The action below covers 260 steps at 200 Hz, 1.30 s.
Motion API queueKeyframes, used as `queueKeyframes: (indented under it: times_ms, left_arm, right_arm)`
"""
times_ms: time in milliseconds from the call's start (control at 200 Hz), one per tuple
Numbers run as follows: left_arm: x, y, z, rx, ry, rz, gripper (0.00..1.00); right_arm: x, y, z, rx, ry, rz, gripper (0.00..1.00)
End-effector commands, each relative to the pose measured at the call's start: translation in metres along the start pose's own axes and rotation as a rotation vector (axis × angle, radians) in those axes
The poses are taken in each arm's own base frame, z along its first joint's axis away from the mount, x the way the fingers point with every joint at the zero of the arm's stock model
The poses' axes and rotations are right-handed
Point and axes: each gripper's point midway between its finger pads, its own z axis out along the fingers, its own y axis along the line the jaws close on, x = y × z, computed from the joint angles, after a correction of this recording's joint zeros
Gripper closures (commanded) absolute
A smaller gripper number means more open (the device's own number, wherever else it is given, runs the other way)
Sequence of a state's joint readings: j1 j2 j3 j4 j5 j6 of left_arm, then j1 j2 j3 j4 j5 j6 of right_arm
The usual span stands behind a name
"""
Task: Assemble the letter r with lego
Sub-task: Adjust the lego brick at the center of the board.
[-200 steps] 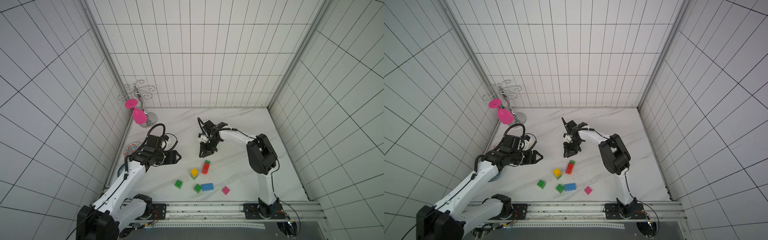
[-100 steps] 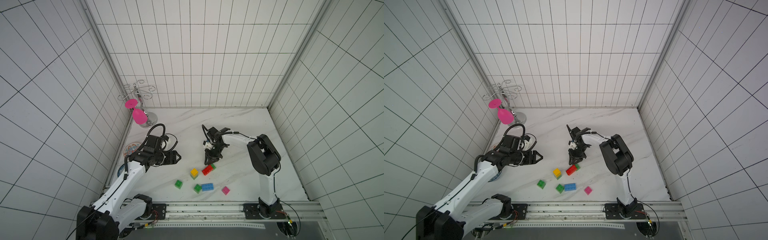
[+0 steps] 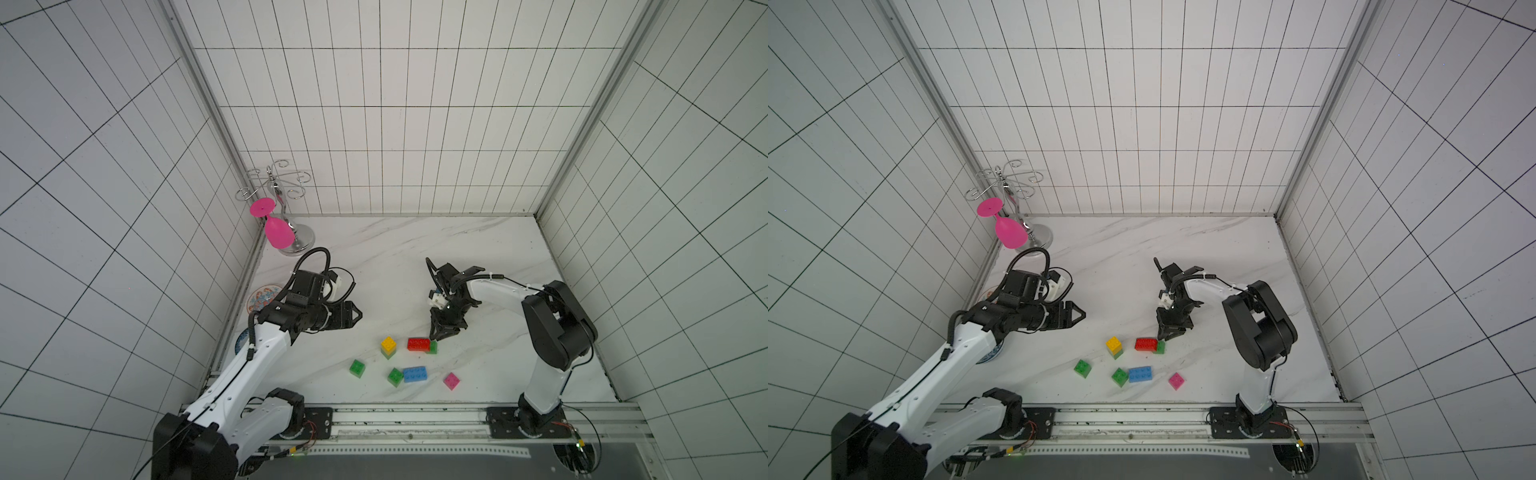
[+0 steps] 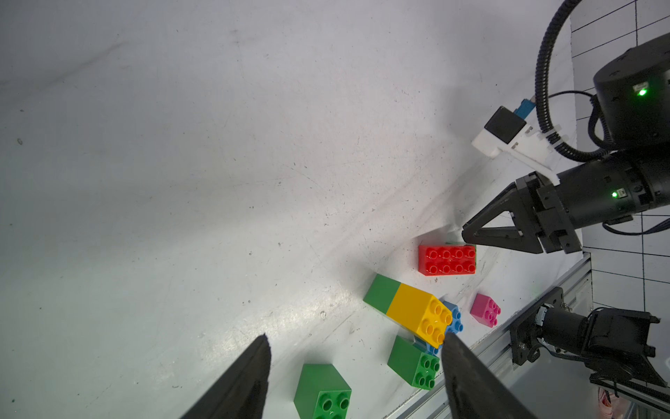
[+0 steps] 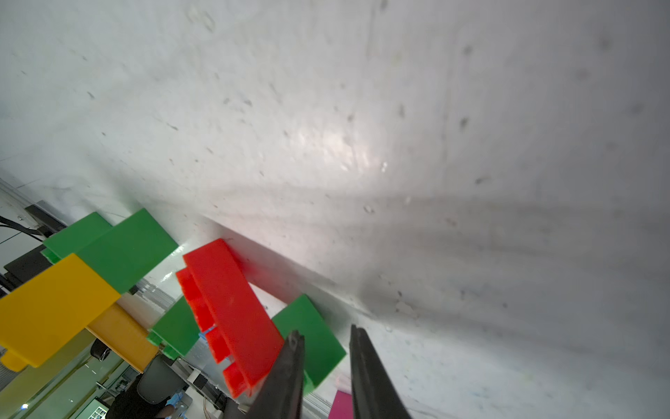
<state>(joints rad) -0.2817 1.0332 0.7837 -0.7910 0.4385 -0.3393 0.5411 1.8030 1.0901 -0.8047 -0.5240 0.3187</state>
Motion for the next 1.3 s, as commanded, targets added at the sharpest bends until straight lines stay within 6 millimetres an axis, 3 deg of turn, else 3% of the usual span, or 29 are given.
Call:
queueKeyframes:
  times_ms: [0, 160, 255, 340, 495, 655, 820, 900, 1104, 1294]
  left_arm:
    - [-0.004, -0.005, -0.006, 0.008, -0.021, 0.028, 0.25]
    - [-0.004, -0.005, -0.008, 0.008, -0.029, 0.032, 0.25]
    - [-0.005, -0.004, -0.008, -0.001, -0.033, 0.034, 0.23]
    - [-0.006, -0.003, -0.008, -0.005, -0.036, 0.033, 0.15]
    - [-0.006, -0.003, -0.008, -0.007, -0.037, 0.034, 0.14]
    - [-0.006, -0.003, -0.009, -0.006, -0.041, 0.039, 0.14]
    - [-0.006, -0.003, -0.005, -0.002, -0.031, 0.036, 0.14]
    - [-0.006, -0.002, -0.004, -0.001, -0.028, 0.034, 0.14]
    - [-0.006, -0.003, -0.003, 0.005, -0.027, 0.043, 0.14]
    - [-0.005, -0.004, -0.003, 0.014, -0.022, 0.047, 0.14]
  right_arm:
    - [0.009, -0.013, -0.001, 0.044, -0.016, 0.038, 0.73]
    - [0.011, -0.02, -0.021, 0.106, -0.109, -0.003, 0.56]
    - [0.006, -0.016, -0.047, 0.142, -0.22, -0.089, 0.52]
    - [-0.001, -0.012, -0.076, 0.182, -0.338, -0.184, 0.42]
    - [0.0, 0.01, -0.112, 0.165, -0.541, -0.435, 0.35]
    - [0.024, 0.028, -0.114, 0.178, -0.617, -0.799, 0.35]
    - [0.03, 0.028, -0.11, 0.202, -0.605, -0.922, 0.35]
    - [0.038, 0.039, -0.097, 0.138, -0.551, -0.987, 0.35]
    - [0.047, 0.039, -0.049, 0.151, -0.365, -1.088, 0.38]
    - [0.04, 0.046, -0.032, 0.147, -0.335, -1.106, 0.42]
